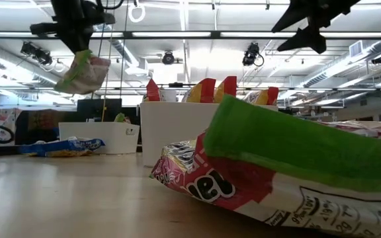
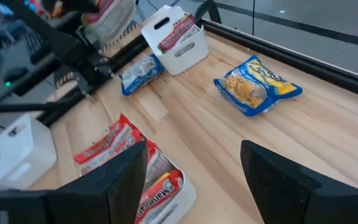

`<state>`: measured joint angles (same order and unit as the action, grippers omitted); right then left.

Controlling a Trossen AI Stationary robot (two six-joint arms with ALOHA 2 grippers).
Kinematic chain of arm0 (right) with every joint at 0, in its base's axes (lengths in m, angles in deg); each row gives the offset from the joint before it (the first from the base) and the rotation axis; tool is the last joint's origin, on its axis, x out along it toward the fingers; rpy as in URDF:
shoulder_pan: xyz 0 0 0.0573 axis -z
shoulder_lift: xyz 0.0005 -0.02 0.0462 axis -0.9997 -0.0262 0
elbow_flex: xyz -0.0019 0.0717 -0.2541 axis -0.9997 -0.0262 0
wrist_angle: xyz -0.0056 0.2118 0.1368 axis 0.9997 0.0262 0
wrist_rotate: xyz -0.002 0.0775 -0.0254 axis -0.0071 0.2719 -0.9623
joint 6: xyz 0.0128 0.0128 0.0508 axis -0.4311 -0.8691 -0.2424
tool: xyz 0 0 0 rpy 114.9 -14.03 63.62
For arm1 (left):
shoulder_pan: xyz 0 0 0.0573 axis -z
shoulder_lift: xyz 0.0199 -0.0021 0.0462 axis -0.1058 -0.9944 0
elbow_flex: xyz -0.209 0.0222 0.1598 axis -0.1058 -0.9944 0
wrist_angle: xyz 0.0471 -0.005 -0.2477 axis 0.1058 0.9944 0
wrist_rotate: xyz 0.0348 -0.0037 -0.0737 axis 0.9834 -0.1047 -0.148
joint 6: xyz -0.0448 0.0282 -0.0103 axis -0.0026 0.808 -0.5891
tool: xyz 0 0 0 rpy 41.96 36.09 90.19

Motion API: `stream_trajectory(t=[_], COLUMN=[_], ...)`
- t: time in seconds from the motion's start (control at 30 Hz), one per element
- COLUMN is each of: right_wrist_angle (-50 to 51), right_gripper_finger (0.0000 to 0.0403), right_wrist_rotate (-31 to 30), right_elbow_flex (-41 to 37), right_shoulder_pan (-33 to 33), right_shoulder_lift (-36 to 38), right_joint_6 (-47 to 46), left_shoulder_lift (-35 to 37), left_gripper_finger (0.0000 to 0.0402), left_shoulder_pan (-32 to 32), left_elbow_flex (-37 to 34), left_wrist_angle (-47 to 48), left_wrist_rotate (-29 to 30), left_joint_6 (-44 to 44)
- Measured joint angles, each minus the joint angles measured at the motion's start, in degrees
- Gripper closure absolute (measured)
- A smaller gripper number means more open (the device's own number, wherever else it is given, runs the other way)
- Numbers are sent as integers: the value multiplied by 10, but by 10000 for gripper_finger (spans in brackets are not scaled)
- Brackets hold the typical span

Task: Sort Maruchan noodles
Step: Put the green noodle pack into the top white bin

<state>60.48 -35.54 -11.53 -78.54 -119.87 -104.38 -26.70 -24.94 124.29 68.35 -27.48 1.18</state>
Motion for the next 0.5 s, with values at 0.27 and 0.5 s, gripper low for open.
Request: stream_trajectory(t=[0.27, 0.5], right_wrist_angle=[-11, -15], right_gripper_finger=[140, 140], right_wrist_rotate=[-8, -8], right_elbow_flex=[0, 0], right_shoulder_pan=[0, 0], right_shoulder_lift=[-2, -1], right_joint_6=[-41, -69], left_shoulder_lift=[-40, -125], left_gripper_finger=[398, 399], left_shoulder_pan=[-266, -382], left_elbow_flex=[-16, -56], left_wrist_angle=[-150, -249], left_wrist_rotate=[-96, -224], left_joint_6=[259, 334])
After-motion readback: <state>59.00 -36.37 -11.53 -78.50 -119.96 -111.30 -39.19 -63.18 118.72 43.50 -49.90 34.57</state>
